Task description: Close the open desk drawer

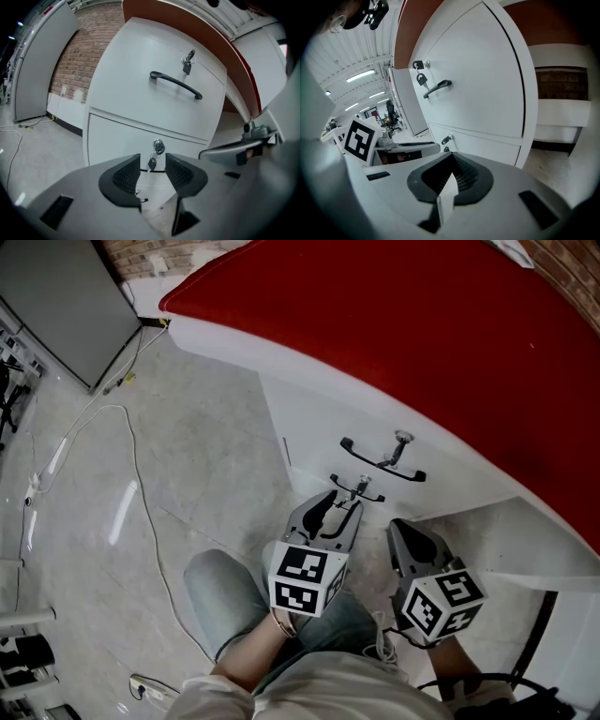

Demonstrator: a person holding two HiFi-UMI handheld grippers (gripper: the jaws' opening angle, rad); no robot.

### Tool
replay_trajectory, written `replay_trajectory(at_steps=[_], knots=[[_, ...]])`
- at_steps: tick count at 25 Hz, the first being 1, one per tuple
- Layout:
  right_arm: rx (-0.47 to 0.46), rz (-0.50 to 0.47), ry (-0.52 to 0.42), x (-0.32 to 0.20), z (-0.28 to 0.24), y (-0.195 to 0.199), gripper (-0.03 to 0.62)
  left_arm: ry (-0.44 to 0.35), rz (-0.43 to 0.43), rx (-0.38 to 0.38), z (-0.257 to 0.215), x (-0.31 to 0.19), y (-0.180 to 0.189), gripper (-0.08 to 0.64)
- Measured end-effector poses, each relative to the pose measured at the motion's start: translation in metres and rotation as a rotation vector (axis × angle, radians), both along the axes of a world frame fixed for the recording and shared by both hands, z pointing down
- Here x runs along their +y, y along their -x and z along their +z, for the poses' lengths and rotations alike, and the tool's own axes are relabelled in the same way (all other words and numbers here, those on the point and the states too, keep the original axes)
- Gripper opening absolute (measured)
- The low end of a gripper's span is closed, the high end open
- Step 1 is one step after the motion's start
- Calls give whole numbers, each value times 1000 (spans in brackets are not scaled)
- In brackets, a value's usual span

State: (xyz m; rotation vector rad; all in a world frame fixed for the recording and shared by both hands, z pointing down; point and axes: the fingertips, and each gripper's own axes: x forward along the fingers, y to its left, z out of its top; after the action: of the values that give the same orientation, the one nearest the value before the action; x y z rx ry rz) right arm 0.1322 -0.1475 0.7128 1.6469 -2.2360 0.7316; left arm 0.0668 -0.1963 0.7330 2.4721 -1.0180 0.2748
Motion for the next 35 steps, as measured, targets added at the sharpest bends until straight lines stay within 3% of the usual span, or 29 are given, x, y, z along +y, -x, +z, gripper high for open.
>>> replay_trajectory(at_steps=[11, 18, 27, 30, 35], knots=[[-12, 9, 21, -8, 15, 17, -2, 19, -42, -34, 0, 23, 35, 11], [-23, 16, 35, -10, 20, 28, -2, 56, -18, -18, 13, 29, 35, 9], [-25, 8, 46, -7, 31, 56, -2, 53, -10, -10, 21, 25, 65, 10], [-22, 14, 66, -4, 16, 63, -2, 46, 10, -31, 4, 26, 78, 9], [-1, -73, 141, -2, -41, 90, -2, 71, 5, -43, -65, 24, 102, 11]])
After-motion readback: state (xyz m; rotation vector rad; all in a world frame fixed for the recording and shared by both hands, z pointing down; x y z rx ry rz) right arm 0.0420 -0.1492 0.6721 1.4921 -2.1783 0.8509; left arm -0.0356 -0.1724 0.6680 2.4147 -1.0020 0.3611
